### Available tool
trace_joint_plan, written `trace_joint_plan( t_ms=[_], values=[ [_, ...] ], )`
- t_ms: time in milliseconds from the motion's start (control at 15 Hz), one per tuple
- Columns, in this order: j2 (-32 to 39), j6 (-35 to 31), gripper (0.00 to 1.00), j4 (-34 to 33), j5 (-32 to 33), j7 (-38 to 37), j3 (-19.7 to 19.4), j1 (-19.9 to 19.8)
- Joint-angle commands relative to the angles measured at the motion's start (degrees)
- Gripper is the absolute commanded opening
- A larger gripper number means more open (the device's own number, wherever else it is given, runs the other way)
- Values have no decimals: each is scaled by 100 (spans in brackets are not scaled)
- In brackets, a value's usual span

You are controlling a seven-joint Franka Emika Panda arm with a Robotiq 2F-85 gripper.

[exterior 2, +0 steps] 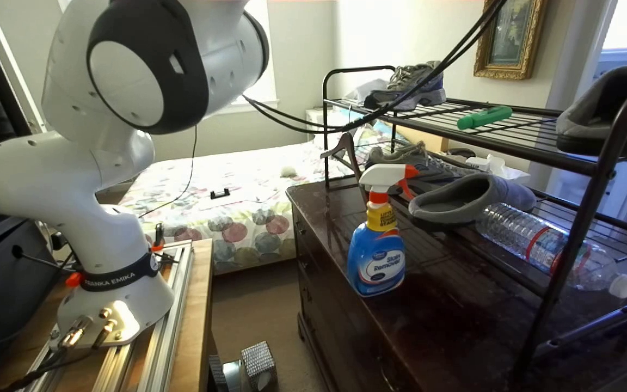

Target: Put the water bottle on the second shelf of the rack.

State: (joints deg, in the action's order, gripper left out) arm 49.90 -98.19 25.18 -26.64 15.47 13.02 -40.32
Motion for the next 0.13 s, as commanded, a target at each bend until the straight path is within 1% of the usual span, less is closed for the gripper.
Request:
trace_joint_plan(
  t_ms=[0, 67],
  values=[
    [-206, 894, 100, -1, -88, 855, 189, -132],
    [-108, 475, 100, -1, -26, 459, 47, -35]
  ],
)
